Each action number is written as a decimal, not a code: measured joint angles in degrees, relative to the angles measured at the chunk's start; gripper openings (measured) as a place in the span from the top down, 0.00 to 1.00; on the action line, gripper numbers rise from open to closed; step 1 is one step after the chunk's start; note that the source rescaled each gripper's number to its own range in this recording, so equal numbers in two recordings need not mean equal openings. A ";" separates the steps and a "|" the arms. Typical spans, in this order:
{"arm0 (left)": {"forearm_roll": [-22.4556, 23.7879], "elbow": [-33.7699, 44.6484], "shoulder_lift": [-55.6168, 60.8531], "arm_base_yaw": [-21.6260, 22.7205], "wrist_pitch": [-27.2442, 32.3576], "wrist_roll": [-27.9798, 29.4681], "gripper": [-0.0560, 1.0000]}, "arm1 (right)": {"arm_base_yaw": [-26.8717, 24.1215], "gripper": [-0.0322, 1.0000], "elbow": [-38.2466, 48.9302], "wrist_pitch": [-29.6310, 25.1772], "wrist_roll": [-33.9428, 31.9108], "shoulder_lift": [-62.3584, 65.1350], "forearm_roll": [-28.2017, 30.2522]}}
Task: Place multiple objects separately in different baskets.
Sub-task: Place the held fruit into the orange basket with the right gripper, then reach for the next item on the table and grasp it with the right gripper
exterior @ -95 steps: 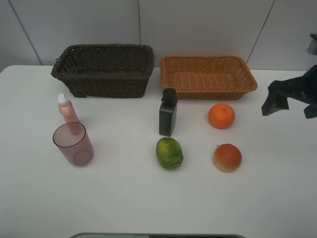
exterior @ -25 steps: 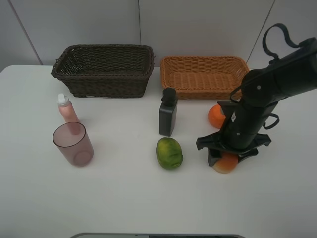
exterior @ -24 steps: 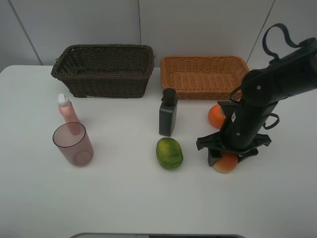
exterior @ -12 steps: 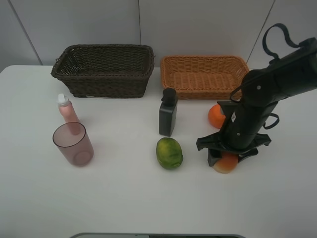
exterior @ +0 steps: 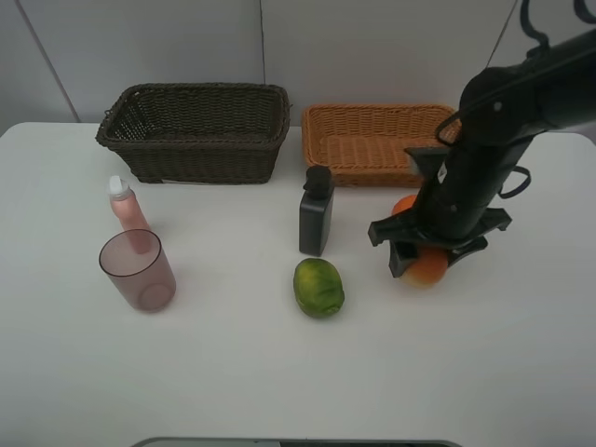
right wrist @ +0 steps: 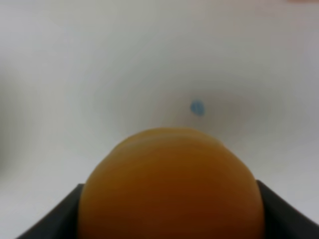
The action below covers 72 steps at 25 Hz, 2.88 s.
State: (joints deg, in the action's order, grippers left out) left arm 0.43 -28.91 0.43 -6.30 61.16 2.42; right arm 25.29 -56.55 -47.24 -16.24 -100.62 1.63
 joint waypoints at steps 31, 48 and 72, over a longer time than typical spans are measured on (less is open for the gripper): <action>0.00 0.00 0.00 0.00 0.00 0.00 0.01 | -9.68 0.60 -49.10 -2.96 5.36 -27.67 9.03; 0.00 0.00 0.00 0.00 0.00 0.00 0.01 | -9.68 0.05 -49.10 0.92 5.40 -30.12 8.98; 0.00 0.00 0.00 0.00 0.00 0.00 0.01 | -8.35 0.00 -7.54 9.30 0.62 3.49 3.73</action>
State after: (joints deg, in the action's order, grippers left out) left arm 0.43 -28.91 0.43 -6.30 61.16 2.42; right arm 16.94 -64.09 -37.94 -15.62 -97.13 5.35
